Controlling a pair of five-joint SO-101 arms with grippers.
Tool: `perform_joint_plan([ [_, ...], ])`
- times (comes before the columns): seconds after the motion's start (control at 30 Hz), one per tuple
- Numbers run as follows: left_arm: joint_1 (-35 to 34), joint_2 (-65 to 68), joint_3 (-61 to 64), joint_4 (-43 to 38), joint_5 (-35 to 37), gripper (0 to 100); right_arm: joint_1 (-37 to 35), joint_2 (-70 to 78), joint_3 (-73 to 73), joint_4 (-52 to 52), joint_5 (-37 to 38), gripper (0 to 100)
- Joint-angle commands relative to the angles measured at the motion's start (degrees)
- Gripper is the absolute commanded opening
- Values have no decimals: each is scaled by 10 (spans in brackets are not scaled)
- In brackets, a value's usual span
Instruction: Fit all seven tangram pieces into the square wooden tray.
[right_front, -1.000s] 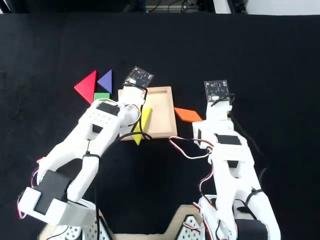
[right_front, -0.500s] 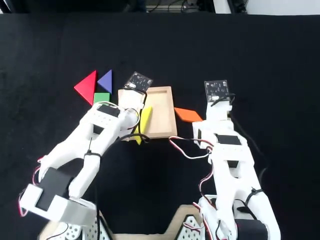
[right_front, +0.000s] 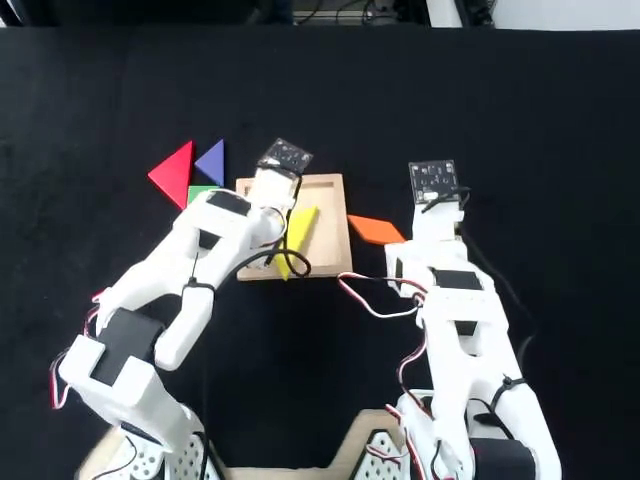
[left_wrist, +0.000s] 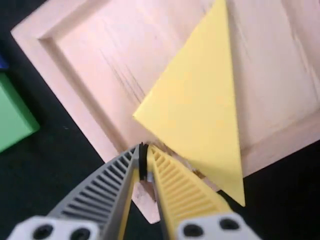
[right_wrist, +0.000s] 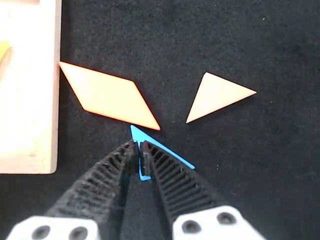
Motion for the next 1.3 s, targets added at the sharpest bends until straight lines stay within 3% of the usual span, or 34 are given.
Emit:
perform_joint_plan([
  [0.0,14,0,-48,2,7,34,2,-16,-1,-12,4,11],
  [0.1,28,2,-57,-1,7,34,2,-16,-1,-12,4,11],
  [0.4,39,2,-52,-110,8,33,2,-16,-1,-12,4,11],
  [0.63,37,2,-54,-135,9,33,7,-21,-2,-11,4,11],
  [0.77,50,2,-65,-150,76,33,62,-21,-14,-11,-2,11],
  [0.97,43,44,-79,-257,125,36,91,-21,-18,-12,-37,11],
  [1.2,44,159,-175,-259,159,36,91,-21,-15,-24,-37,11],
  [1.27,42,168,-201,-228,161,37,91,-21,-15,-26,-37,11],
])
